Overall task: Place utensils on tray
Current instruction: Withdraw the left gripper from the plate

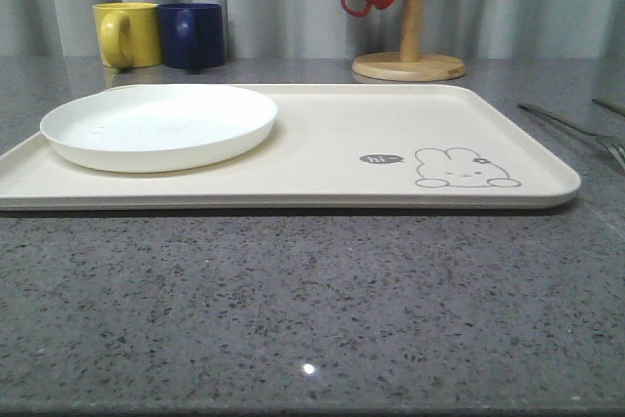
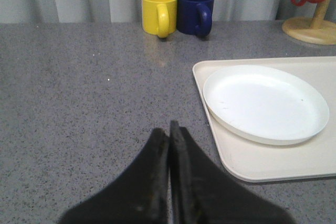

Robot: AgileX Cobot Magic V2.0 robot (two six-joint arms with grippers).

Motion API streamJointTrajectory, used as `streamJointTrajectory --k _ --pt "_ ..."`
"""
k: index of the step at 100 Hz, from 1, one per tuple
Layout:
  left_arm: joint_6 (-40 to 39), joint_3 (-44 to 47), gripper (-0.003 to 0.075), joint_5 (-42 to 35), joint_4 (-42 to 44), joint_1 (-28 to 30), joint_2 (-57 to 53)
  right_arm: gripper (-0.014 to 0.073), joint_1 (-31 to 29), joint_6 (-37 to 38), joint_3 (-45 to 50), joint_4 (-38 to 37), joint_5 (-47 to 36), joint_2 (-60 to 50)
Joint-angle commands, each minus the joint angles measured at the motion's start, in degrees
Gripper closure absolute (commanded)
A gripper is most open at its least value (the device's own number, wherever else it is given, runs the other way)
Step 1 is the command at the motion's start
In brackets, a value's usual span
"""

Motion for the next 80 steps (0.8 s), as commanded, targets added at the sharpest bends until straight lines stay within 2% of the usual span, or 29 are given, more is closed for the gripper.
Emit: streamJointTrajectory --k 1,8,20,51,60,72,80 --pt "-0.04 -1.38 0.0739 -4.44 -0.51 -0.29 -0.2 0.0655 -0.27 -0.38 -1.87 -1.1 -1.61 -0.9" --pt "-0.04 -1.38 0.0739 -4.44 -0.51 -0.29 -0.2 0.0655 -0.27 -0.38 -4.84 -2.76 5.0 0.36" --pt "-0.04 -1.38 0.0739 -4.44 -0.51 -0.29 -0.2 0.0655 -0.27 -0.38 -10.79 -2.84 10.97 6.2" --pt "-0.04 -1.38 0.0739 -4.44 -0.51 -0.29 -0.2 0.0628 -0.27 -0.38 -27.91 -0.03 24.87 31.19" --pt "-0.04 -1.38 0.0739 -4.44 -0.51 -0.29 -0.2 0.0519 -0.27 -0.38 -33.85 1.26 28.49 38.76" --pt "-0.04 -1.38 0.0739 -4.44 -0.51 -0.29 -0.2 0.0207 -0.22 -0.38 -41.77 3.27 32.24 47.23" --pt "-0.04 -1.38 0.0739 -4.44 -0.51 -0.29 -0.2 0.0078 -0.14 -0.38 -47.45 3.3 33.96 52.51"
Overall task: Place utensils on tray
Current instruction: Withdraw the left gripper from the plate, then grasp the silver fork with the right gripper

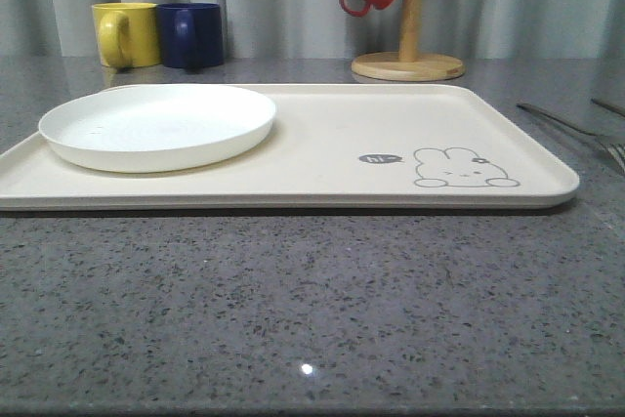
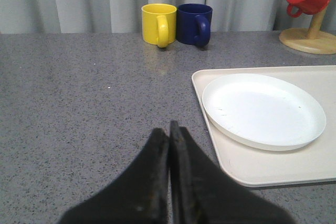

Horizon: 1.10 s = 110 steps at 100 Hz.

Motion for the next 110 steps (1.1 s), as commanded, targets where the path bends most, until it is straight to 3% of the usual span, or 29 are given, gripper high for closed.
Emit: streamJointTrajectory --k 1,13,56,110 --pt "-0.04 -1.49 0.0739 -4.44 -0.51 -0.29 0.91 0.0071 -0.14 -0.38 -6.92 0.12 -0.9 5.54" --pt "-0.04 -1.49 0.0739 -4.44 -0.51 -0.29 0.91 0.0045 0.17 -0.38 -14.33 0.92 1.44 13.71" --pt "-0.04 -1.49 0.0739 -4.44 -0.51 -0.29 0.91 0.0045 7.73 -0.38 -40.59 2.15 22.86 40.99" --pt "-0.04 -1.49 0.0739 -4.44 -0.51 -0.29 0.91 0.0056 7.73 -0.33 -47.58 6.61 24.66 54.9"
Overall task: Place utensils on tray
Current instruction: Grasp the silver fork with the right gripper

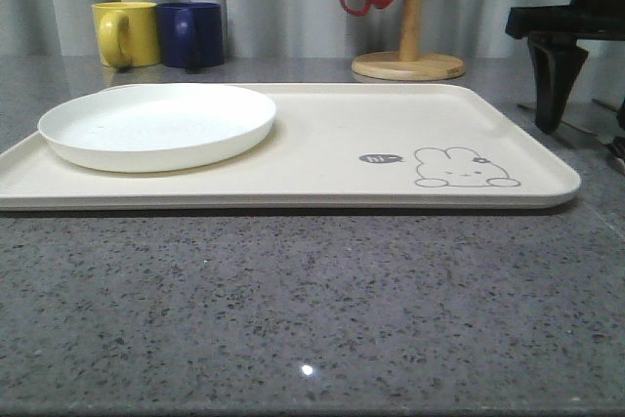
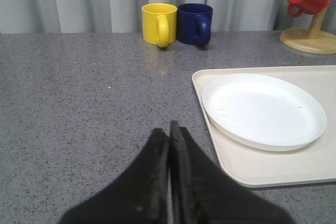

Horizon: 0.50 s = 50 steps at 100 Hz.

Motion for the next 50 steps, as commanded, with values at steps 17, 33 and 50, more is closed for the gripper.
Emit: streamJointTrajectory --k 17,33,50 --pt "-0.04 -1.49 0.0739 -4.44 -0.51 -0.29 0.91 0.0297 0.07 1.22 -2.48 0.52 -0.94 -0.9" --pt "-0.04 -1.49 0.0739 -4.44 -0.51 -0.29 0.91 0.0644 0.07 1.62 -2.48 0.52 -1.58 -0.89" --pt "-0.04 -1.49 0.0739 -4.44 -0.51 -0.29 0.91 0.0661 0.82 1.81 -2.48 0.41 -1.2 -1.97"
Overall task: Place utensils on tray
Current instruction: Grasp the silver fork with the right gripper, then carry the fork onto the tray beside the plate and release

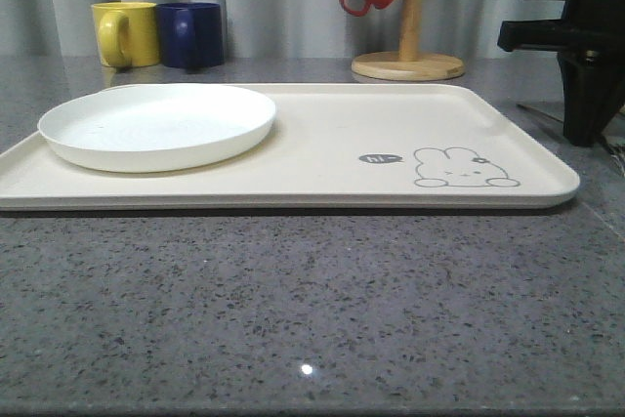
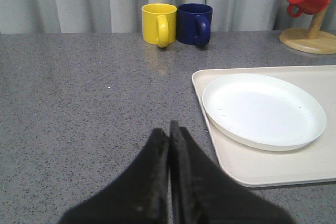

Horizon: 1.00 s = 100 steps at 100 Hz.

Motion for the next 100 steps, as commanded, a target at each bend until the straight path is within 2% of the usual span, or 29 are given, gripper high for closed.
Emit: streamJointTrajectory --k 1,22,37,73,100 --pt "-0.04 -1.49 0.0739 -4.44 -0.51 -0.29 0.91 0.0661 0.69 0.26 -1.52 0.29 -0.51 -3.67" --pt "-0.04 -1.49 0.0739 -4.44 -0.51 -0.29 0.91 0.0661 4.35 0.43 -1.83 -2.2 0.41 -8.95" --pt "-0.04 -1.49 0.0739 -4.44 -0.51 -0.29 0.91 0.0661 8.03 3.72 -5.69 -3.42 4.44 -10.27" --pt "-0.04 -1.49 0.0739 -4.44 -0.51 -0.29 0.91 0.0659 21.96 23.47 -15.26 -4.78 4.55 -3.85" --pt "-0.04 -1.49 0.0739 -4.44 -0.51 -0.29 0.91 0.0659 26.82 32.43 -19.81 -4.66 3.91 3.84"
